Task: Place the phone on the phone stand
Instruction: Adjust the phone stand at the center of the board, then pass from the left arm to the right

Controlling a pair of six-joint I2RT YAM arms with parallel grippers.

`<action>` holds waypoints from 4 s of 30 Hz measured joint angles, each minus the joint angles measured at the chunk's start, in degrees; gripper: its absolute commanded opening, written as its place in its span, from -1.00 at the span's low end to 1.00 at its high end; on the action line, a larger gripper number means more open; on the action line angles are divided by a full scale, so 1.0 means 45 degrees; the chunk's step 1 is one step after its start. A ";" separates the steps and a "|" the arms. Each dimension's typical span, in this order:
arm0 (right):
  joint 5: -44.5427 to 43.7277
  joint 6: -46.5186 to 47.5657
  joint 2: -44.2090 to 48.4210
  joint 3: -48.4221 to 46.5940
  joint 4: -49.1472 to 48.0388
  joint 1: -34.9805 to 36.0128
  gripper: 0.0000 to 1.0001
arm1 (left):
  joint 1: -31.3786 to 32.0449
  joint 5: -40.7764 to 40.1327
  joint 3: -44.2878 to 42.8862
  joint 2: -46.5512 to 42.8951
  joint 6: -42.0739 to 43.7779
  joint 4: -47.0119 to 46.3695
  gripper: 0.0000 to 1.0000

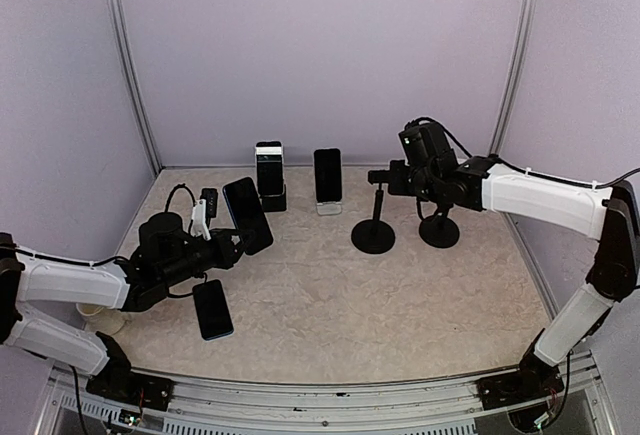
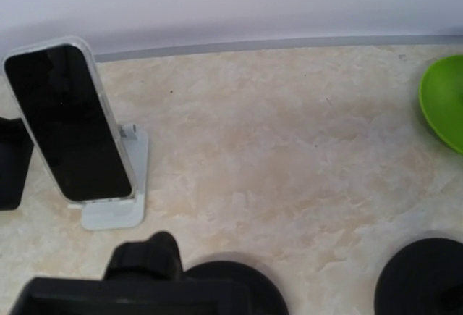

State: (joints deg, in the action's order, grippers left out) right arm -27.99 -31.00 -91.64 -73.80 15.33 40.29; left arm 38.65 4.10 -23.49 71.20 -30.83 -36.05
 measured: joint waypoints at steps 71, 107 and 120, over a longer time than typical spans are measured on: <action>0.7130 0.3551 0.2667 0.0466 -0.0665 -0.1331 0.30 | 0.0554 0.1447 -0.0398 0.0831 0.0437 -0.0695 -1.00; 1.7690 0.3283 0.1132 0.0364 -0.3827 -0.0719 0.78 | 0.2045 0.6834 -0.2540 0.2676 0.1506 -0.2084 -1.00; 1.8243 0.3390 -0.0146 -0.0418 -0.3857 0.0505 0.66 | 0.2487 0.7286 -0.2890 0.2987 0.1831 -0.1768 -1.00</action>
State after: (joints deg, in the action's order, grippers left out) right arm 54.11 -15.75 -92.29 -75.68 -2.02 42.57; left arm 49.84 36.88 -36.49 84.64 -22.59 -44.01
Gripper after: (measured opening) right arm 0.834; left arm 0.063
